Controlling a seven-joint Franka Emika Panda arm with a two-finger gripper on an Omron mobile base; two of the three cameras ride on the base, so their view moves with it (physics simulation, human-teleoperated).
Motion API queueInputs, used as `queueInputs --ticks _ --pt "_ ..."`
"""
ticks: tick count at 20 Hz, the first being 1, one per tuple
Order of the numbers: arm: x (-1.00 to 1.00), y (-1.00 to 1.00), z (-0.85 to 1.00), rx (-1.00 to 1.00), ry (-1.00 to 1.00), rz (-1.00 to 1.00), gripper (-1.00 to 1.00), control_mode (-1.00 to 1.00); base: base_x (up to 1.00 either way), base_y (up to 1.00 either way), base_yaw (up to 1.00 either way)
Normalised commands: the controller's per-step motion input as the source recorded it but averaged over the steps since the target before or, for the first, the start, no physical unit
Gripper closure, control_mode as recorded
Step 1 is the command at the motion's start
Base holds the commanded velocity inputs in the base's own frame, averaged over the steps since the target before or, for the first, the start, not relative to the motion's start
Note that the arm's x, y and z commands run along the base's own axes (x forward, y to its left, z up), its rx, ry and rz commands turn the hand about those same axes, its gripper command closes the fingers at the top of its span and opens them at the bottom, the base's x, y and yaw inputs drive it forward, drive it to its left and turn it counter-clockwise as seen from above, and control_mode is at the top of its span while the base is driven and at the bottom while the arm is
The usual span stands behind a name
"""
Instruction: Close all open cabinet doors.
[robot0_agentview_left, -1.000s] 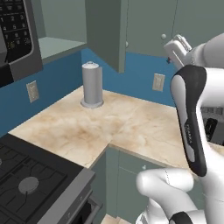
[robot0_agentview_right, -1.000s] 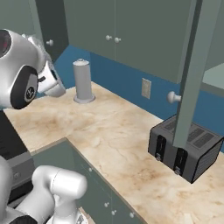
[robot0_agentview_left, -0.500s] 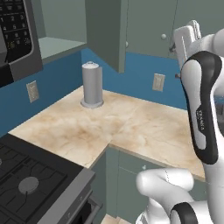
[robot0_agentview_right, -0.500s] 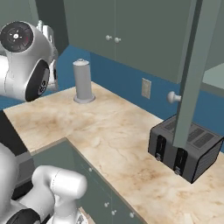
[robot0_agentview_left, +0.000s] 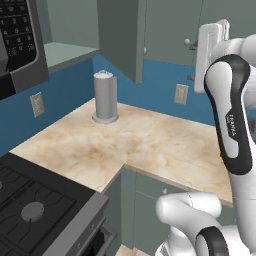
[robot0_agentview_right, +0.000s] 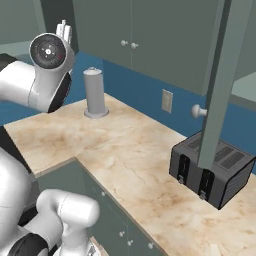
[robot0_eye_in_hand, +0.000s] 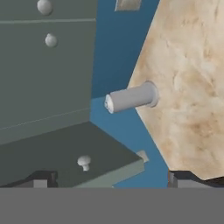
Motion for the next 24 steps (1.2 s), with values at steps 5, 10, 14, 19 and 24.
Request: queueInputs --ticks 5,10,14,19,24 --pt "0.45 0.25 0.00 0.15 -0.21 0.00 -1.00 -1.00 0.00 0.00 0.00" --pt "0.48 0.02 0.00 0.07 -0.02 0.02 -1.00 -1.00 0.00 0.00 0.00" --pt "0.49 0.04 0.00 0.00 0.00 0.14 -1.00 -1.00 0.00 0.00 0.00" --pt "0.38 0.15 0.02 0.00 -0.01 0.21 -1.00 -1.00 0.00 0.00 0.00" --pt "0.21 0.24 0.05 0.00 -0.03 0.23 -1.00 -1.00 0.00 0.00 0.00"
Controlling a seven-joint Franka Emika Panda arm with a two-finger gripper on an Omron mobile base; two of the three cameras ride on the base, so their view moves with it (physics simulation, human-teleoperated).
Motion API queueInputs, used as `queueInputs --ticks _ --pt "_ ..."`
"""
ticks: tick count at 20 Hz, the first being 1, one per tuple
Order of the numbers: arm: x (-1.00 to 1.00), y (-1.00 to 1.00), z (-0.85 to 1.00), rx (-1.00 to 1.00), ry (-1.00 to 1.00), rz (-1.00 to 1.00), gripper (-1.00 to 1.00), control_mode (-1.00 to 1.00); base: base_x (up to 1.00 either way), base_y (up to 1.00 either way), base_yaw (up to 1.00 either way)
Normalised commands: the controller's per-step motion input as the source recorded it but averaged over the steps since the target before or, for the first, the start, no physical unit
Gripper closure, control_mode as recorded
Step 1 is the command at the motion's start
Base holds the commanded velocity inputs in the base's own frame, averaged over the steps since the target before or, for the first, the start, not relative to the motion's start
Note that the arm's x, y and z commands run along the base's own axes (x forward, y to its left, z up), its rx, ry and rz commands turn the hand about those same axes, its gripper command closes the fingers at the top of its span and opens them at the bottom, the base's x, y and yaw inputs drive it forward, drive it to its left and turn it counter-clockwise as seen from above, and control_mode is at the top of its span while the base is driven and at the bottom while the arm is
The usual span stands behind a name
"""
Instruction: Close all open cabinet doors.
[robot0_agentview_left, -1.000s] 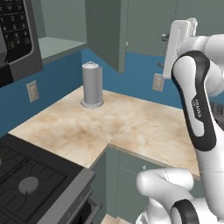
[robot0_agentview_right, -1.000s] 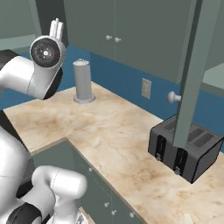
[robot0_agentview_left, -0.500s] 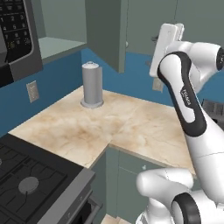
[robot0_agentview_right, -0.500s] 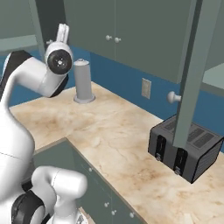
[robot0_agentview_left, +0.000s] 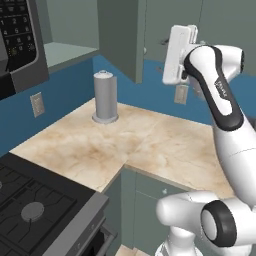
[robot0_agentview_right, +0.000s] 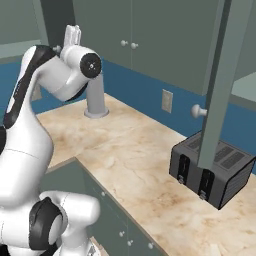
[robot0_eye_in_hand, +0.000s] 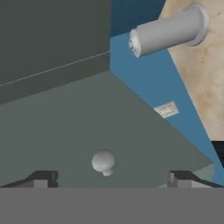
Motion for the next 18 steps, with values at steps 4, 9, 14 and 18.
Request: queueInputs --ticks 4,9,14,18 --pt "0.16 0.28 0.00 0.00 -0.09 0.20 -1.00 -1.00 0.00 0.00 0.00" --pt "0.18 0.22 0.00 0.00 -0.08 0.20 -1.00 -1.00 0.00 0.00 0.00" --pt "0.21 0.17 0.01 0.00 -0.06 0.22 -1.00 -1.00 0.00 0.00 0.00" --pt "0.24 0.15 0.01 0.00 -0.07 0.19 -1.00 -1.00 0.00 0.00 0.00"
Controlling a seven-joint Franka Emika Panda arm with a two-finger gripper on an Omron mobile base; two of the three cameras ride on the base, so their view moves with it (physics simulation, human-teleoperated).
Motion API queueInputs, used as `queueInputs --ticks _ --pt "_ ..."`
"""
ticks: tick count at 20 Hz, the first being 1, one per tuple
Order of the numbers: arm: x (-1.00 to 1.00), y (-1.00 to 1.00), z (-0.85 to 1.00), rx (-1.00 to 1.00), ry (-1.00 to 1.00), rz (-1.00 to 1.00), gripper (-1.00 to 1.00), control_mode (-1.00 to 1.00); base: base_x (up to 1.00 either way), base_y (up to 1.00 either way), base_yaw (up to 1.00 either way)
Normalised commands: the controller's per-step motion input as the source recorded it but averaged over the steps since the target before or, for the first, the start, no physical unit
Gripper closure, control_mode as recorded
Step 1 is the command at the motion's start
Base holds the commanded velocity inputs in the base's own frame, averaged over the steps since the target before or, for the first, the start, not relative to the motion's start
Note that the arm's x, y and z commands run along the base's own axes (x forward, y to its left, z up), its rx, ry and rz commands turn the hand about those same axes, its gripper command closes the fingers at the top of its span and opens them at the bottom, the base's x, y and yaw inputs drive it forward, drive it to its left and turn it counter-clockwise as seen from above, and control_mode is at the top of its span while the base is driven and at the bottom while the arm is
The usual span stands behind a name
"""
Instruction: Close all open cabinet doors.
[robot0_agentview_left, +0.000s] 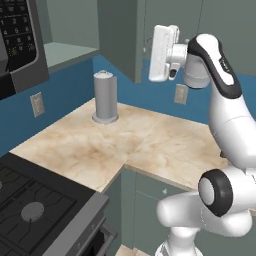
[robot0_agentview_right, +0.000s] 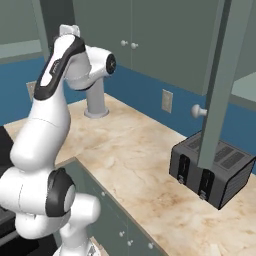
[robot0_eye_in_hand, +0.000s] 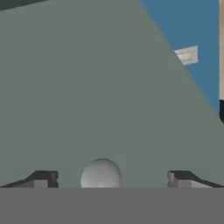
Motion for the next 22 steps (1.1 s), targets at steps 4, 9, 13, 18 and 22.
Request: queueInputs --ticks 4,9,13,18,22 --pt "0.18 0.21 0.02 0.00 -0.07 0.17 -1.00 -1.00 0.00 0.00 0.00" --pt "0.05 0.33 0.01 -0.01 -0.08 0.14 -1.00 -1.00 0.00 0.00 0.00" --pt "0.00 0.53 0.00 -0.05 -0.09 0.08 -1.00 -1.00 0.00 0.00 0.00" --pt "0.00 0.57 0.00 -0.06 -0.10 0.05 -1.00 -1.00 0.00 0.00 0.00" --pt "0.00 0.56 0.00 -0.05 -0.08 0.03 -1.00 -1.00 0.00 0.00 0.00"
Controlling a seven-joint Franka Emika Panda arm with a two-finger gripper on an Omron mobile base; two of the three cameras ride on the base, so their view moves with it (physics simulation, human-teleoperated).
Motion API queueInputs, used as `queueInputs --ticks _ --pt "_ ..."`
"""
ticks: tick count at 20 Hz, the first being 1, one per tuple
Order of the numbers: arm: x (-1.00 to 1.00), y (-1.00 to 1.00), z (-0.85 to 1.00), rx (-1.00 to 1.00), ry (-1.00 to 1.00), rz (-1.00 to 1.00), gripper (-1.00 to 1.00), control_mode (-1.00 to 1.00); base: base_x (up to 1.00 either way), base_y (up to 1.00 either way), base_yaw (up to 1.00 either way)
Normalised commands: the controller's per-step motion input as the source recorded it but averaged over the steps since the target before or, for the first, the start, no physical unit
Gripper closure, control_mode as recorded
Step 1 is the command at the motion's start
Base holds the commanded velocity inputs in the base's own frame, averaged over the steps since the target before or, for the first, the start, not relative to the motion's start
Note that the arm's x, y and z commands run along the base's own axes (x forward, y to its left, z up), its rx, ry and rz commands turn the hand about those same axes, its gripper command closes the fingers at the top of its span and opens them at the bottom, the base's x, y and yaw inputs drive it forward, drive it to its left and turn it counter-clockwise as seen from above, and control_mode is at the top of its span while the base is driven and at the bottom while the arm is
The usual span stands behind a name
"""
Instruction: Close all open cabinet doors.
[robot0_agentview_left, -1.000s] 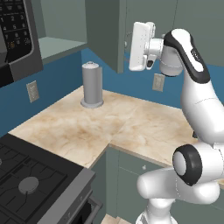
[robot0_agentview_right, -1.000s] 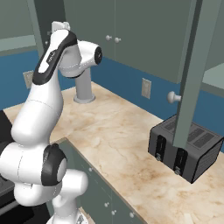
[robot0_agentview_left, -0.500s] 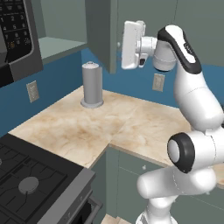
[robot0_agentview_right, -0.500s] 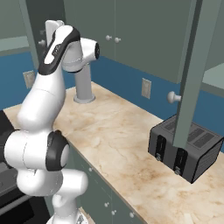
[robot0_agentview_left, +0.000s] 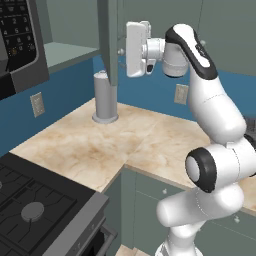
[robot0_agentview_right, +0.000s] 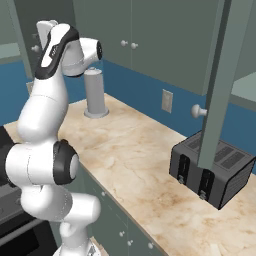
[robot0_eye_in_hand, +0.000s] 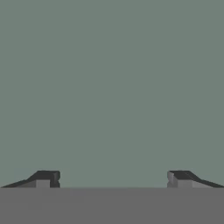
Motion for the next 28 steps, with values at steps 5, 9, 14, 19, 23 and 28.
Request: queueInputs --ticks 5,9,14,19,23,28 --pt "0.03 0.60 0.00 -0.05 -0.05 0.01 -1.00 -1.00 0.00 0.00 0.00" --pt "0.16 0.65 -0.03 -0.04 -0.05 0.00 -1.00 -1.00 0.00 0.00 0.00" --pt "0.12 0.67 -0.09 -0.01 -0.07 0.00 -1.00 -1.00 0.00 0.00 0.00" --pt "0.12 0.65 -0.19 0.00 -0.04 0.00 -1.00 -1.00 0.00 0.00 0.00" --pt "0.18 0.58 -0.14 0.00 -0.04 0.00 -1.00 -1.00 0.00 0.00 0.00" --pt "0.26 0.51 0.00 -0.04 0.00 -0.01 -1.00 -1.00 0.00 0.00 0.00"
